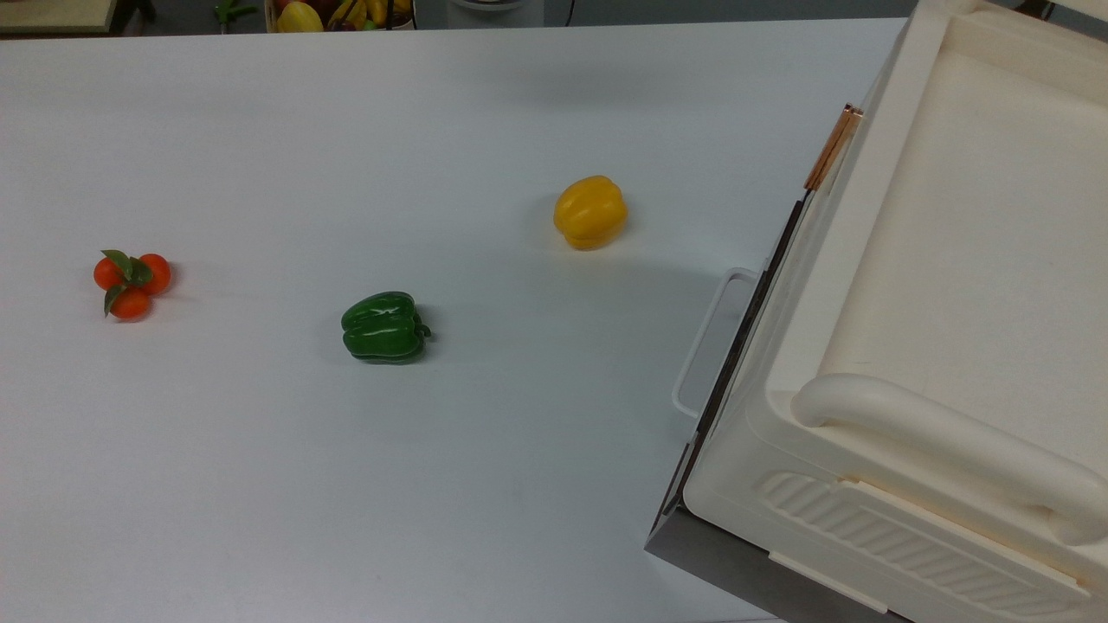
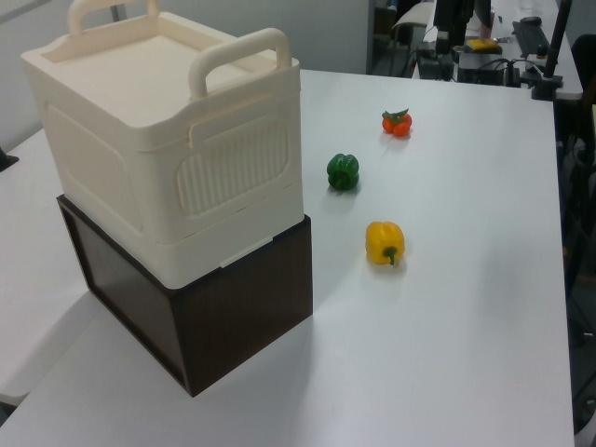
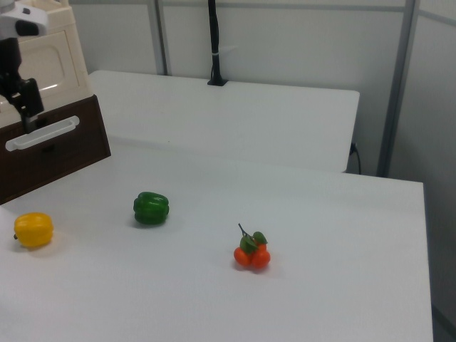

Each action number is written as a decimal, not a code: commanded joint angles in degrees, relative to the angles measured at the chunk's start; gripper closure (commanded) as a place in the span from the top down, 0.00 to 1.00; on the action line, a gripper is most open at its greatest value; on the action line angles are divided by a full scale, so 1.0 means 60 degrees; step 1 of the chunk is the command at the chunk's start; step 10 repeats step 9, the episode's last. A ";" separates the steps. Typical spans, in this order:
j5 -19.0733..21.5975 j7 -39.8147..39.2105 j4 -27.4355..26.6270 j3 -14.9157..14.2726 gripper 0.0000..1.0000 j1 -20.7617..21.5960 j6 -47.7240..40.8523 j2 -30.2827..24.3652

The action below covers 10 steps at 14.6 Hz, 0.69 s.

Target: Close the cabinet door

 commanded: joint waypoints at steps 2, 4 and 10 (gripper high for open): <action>-0.0180 -0.0481 -0.0242 -0.0403 1.00 0.0176 0.1443 0.0145; -0.0383 -0.1023 -0.0213 -0.0389 1.00 0.0117 0.1723 0.0365; -0.0575 -0.1187 -0.0242 -0.0315 1.00 0.0190 0.1680 0.0425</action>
